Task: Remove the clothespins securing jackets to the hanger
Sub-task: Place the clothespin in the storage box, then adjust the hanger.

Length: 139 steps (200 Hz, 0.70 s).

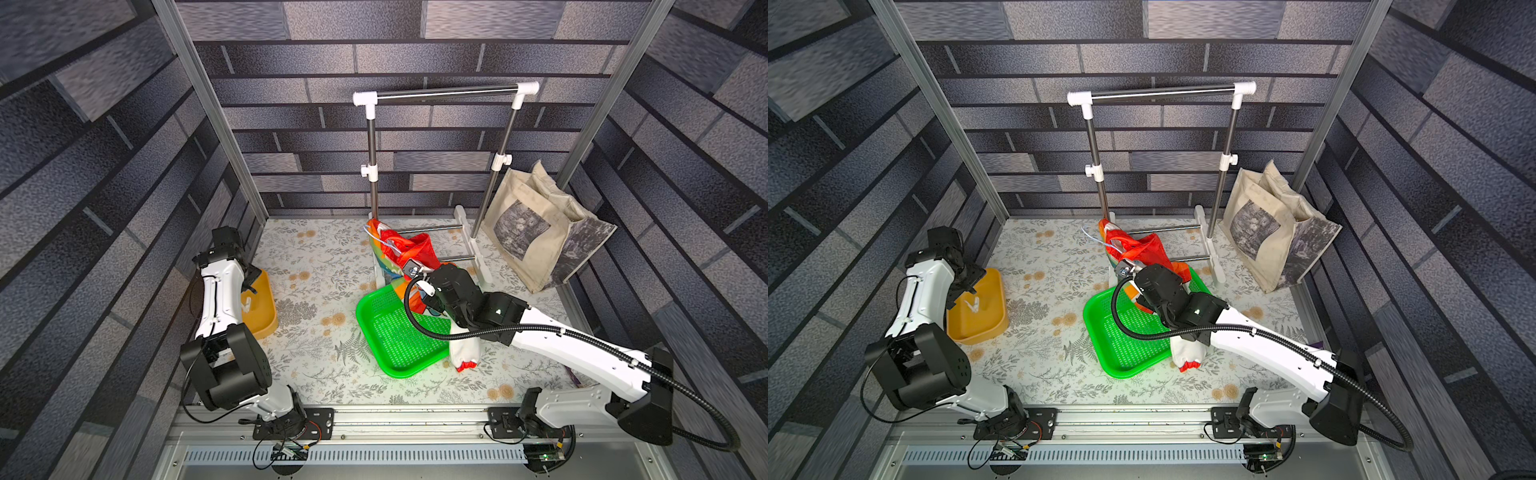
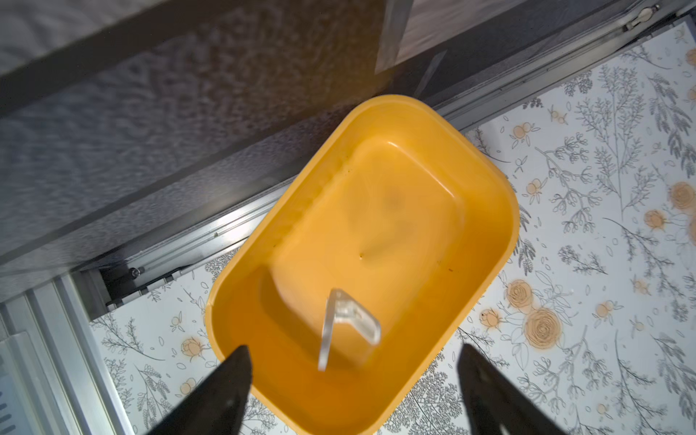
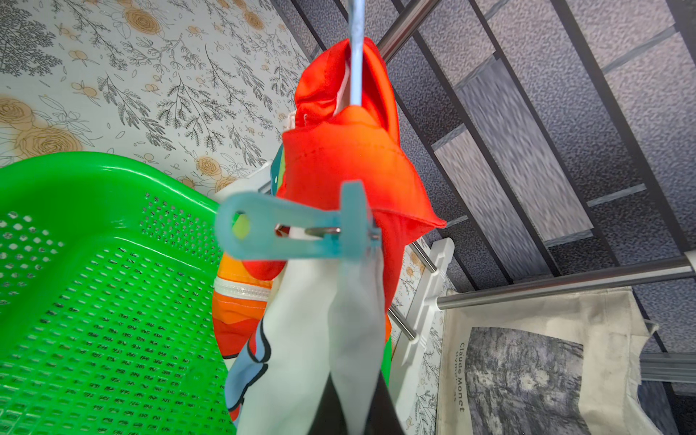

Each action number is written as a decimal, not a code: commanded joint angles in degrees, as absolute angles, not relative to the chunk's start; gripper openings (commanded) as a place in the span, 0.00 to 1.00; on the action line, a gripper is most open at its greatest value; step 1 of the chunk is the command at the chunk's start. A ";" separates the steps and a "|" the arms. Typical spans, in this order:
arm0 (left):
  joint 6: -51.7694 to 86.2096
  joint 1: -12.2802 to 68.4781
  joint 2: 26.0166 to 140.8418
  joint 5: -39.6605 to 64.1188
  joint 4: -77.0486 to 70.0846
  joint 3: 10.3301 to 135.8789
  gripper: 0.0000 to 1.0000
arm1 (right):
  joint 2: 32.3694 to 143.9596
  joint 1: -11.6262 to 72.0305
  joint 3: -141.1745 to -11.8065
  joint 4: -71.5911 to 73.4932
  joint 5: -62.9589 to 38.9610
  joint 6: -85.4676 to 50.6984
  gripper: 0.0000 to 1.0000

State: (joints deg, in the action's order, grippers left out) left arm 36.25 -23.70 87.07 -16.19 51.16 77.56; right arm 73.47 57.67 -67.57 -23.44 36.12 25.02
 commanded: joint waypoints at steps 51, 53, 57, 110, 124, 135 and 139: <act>35.20 -16.70 72.49 -1.60 46.10 80.37 1.00 | 72.97 54.26 -75.28 -28.75 30.45 15.05 0.00; 35.89 -16.00 72.04 -0.33 45.80 80.43 1.00 | 73.00 54.19 -75.44 -28.92 30.13 14.79 0.00; 37.39 -14.50 71.06 2.75 44.85 80.50 1.00 | 73.03 54.14 -75.66 -29.02 29.39 14.47 0.00; 47.39 17.66 67.94 14.36 34.26 80.06 1.00 | 74.82 52.86 -78.33 -32.86 24.16 10.31 0.00; 46.58 24.93 68.11 9.51 28.93 79.02 1.00 | 75.66 52.47 -79.38 -34.03 20.69 8.37 0.00; 45.01 28.87 69.71 5.76 27.04 80.14 1.00 | 76.20 52.27 -80.04 -34.89 18.51 7.04 0.00; 44.29 29.92 70.52 4.71 26.67 80.83 1.00 | 76.40 52.26 -80.23 -35.12 17.87 6.67 0.00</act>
State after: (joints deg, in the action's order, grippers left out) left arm 44.64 24.18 68.77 10.15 33.71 79.88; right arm 75.53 52.84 -77.19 -33.69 23.38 11.66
